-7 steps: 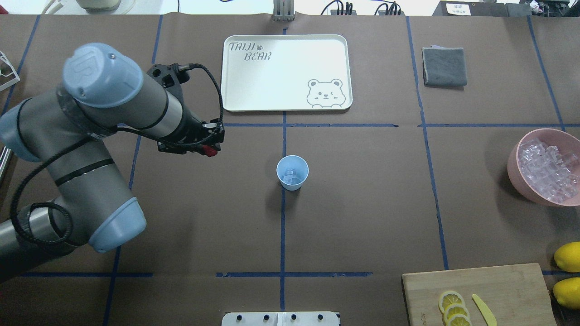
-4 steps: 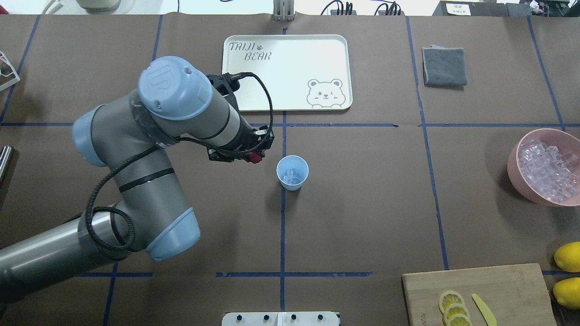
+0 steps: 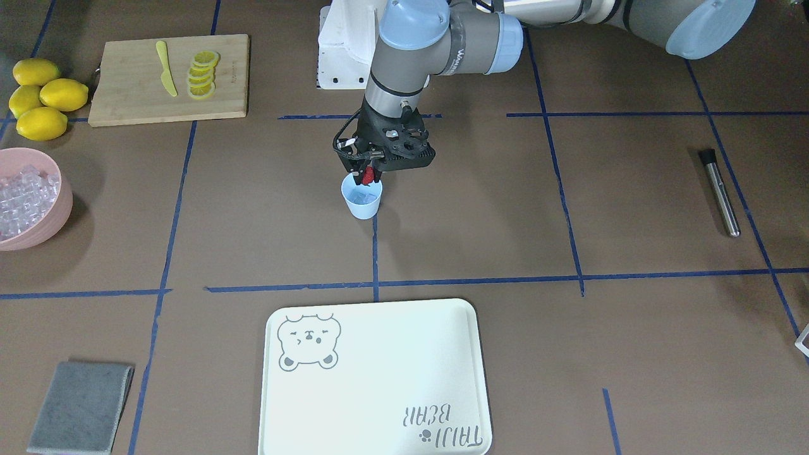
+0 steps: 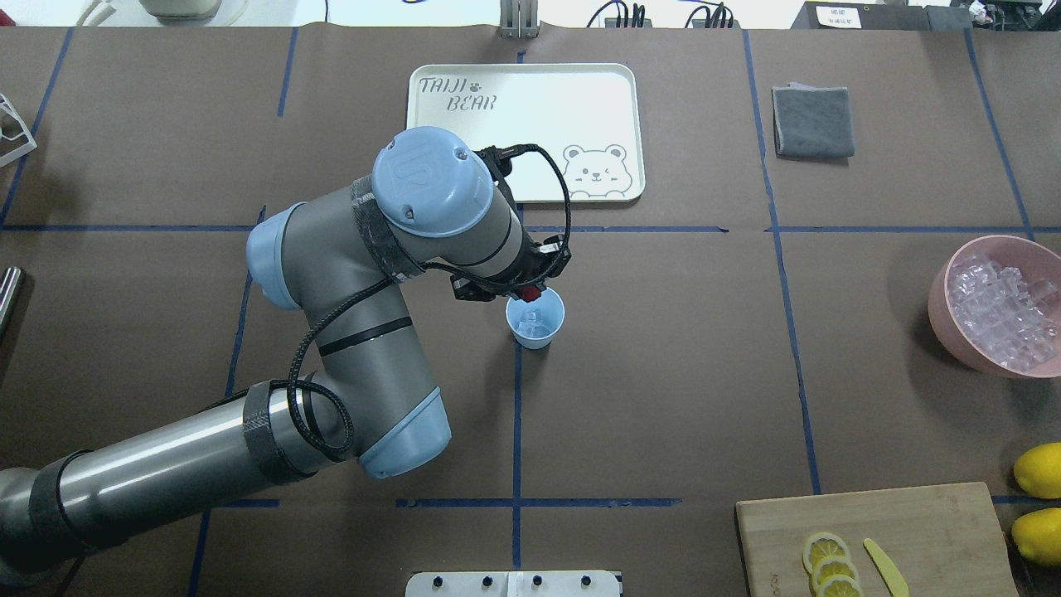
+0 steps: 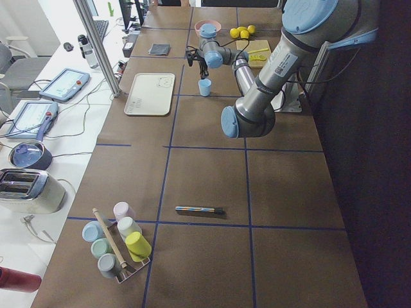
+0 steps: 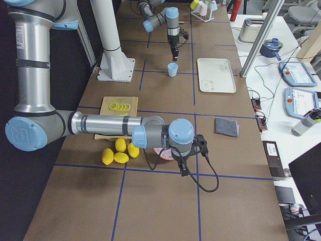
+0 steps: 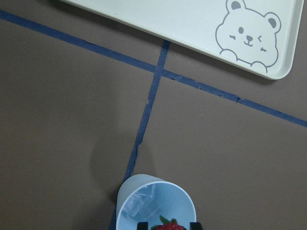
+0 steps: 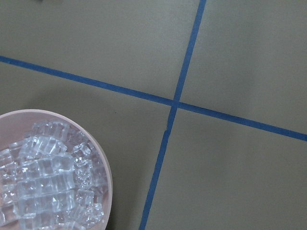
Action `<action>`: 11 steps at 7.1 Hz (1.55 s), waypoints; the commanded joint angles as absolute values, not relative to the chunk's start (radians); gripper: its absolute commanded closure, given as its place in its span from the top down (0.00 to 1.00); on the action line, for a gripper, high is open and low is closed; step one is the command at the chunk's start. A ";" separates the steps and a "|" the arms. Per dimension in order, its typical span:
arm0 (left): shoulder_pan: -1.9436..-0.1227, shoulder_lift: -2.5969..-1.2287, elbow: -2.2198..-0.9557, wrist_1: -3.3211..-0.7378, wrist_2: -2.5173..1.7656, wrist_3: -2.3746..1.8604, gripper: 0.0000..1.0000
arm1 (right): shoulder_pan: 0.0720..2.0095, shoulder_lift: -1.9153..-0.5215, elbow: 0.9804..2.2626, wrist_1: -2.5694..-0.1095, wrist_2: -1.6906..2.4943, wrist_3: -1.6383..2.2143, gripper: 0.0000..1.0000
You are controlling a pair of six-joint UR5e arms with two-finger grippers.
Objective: Mash ice and strawberries in cup
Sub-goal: 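Carry the strawberry with the left gripper over the light-blue cup, then open the left gripper to drop the strawberry into the cup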
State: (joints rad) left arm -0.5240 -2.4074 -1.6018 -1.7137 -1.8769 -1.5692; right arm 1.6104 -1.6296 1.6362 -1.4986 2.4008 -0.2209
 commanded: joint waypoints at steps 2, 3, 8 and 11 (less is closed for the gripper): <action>-0.497 -2.411 -1.575 -1.717 -1.852 -1.565 0.06 | 1.611 -1.631 1.638 -1.499 2.399 -0.221 0.99; -0.497 -2.413 -1.575 -1.717 -1.852 -1.562 0.23 | 1.611 -1.631 1.638 -1.499 2.401 -0.219 0.99; -0.502 -2.410 -1.597 -1.707 -1.851 -1.480 1.00 | 1.611 -1.623 1.643 -1.497 2.395 -0.212 0.99; -0.599 -2.297 -1.766 -1.542 -1.906 -1.288 1.00 | 1.609 -1.623 1.641 -1.499 2.375 -0.207 0.99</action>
